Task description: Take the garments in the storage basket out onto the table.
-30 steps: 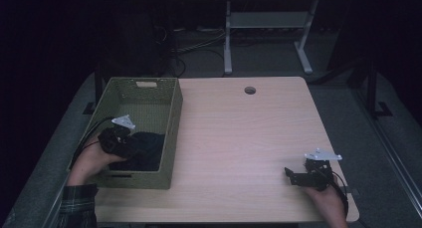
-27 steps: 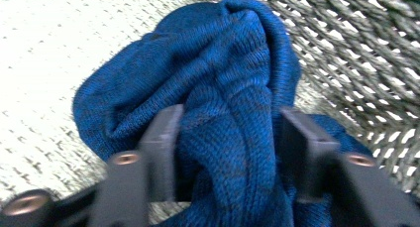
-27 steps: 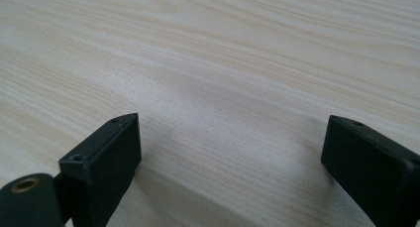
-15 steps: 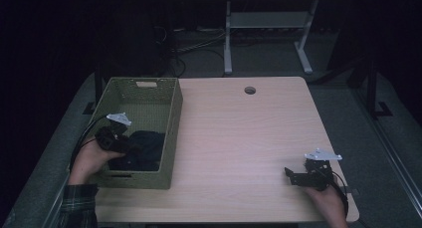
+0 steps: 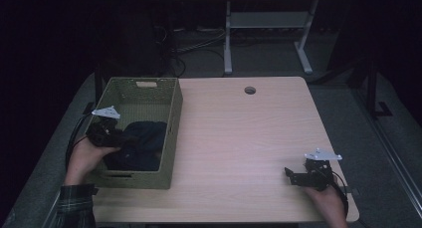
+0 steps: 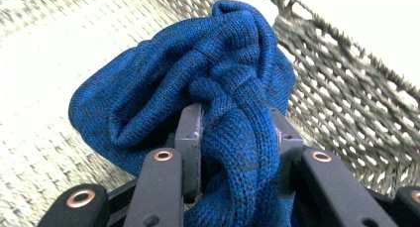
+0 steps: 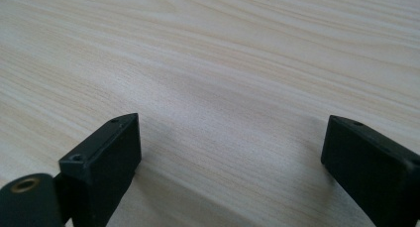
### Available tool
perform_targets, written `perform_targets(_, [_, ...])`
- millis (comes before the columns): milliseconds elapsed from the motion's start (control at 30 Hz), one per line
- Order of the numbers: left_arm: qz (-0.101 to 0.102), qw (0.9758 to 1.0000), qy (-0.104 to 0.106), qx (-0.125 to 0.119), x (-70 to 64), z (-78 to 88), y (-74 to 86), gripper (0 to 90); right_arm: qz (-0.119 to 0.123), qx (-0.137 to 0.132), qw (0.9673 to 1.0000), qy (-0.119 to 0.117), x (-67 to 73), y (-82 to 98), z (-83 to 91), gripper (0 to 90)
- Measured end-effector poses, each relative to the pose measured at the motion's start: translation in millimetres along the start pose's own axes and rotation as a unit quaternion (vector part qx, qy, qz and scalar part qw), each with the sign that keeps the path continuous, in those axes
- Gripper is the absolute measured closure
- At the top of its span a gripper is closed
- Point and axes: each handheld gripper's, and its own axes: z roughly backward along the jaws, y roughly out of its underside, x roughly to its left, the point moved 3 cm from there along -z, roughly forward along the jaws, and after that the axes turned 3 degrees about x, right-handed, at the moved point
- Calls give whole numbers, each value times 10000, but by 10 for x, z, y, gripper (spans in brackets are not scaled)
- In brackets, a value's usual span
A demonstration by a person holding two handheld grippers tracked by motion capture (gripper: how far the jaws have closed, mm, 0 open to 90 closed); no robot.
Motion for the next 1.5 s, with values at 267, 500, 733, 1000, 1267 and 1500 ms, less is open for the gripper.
perform_targets(267, [105, 9985, -131, -519, 29, 129, -25, 655, 1, -1, 10000, 1, 0, 0, 0, 81])
perform_targets(500, [112, 9956, -220, -899, 34, 236, -54, 656, 1, 0, 10000, 0, 0, 0, 0, 81])
perform_targets(733, [52, 9929, -271, -1154, 50, 351, -99, 656, 1, -1, 10000, 0, 0, 0, 0, 81])
perform_targets(1000, [2, 9883, -257, -1501, 37, 485, -151, 655, 1, -1, 10000, 2, 0, 0, 0, 81])
perform_targets(1267, [-117, 9849, -210, -1715, -27, 576, -261, 656, -6, -2, 10000, 0, 1, 0, 0, 81])
perform_targets(1500, [-239, 9829, -152, -1820, -74, 641, -395, 655, 2, -1, 10000, -7, 1, 0, 2, 81])
